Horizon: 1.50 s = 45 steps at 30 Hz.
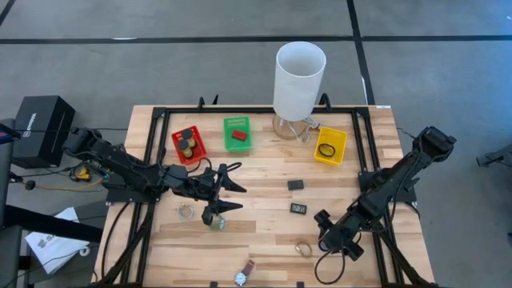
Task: Pick & Place Office items
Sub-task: Put the blue hourglass into the orange bin
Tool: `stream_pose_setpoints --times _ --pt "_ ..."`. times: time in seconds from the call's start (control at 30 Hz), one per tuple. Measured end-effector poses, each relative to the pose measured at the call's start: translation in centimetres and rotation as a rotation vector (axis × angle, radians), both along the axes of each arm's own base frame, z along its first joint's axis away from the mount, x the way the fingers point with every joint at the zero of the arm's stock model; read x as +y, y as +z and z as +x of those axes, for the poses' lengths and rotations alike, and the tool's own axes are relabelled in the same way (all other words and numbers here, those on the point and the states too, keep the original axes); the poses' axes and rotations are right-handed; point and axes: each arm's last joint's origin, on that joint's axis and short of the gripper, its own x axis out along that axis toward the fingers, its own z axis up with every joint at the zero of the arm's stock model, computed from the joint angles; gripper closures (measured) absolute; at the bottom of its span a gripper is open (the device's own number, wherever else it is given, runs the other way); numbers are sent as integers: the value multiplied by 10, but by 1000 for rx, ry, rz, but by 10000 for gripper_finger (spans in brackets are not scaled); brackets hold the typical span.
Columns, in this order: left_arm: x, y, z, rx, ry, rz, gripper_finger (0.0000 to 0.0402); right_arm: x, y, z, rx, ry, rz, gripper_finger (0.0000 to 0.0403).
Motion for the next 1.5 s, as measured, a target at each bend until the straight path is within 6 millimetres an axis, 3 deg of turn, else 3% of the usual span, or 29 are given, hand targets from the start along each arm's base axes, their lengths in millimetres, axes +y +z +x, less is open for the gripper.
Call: stream_pose_setpoints --times 1.07,1.5 --pt "0 0 0 1 0 -1 170 -6 -1 6 4 -33 -4 125" --pt "0 0 0 0 0 -1 170 -6 -1 6 6 -31 -1 207"
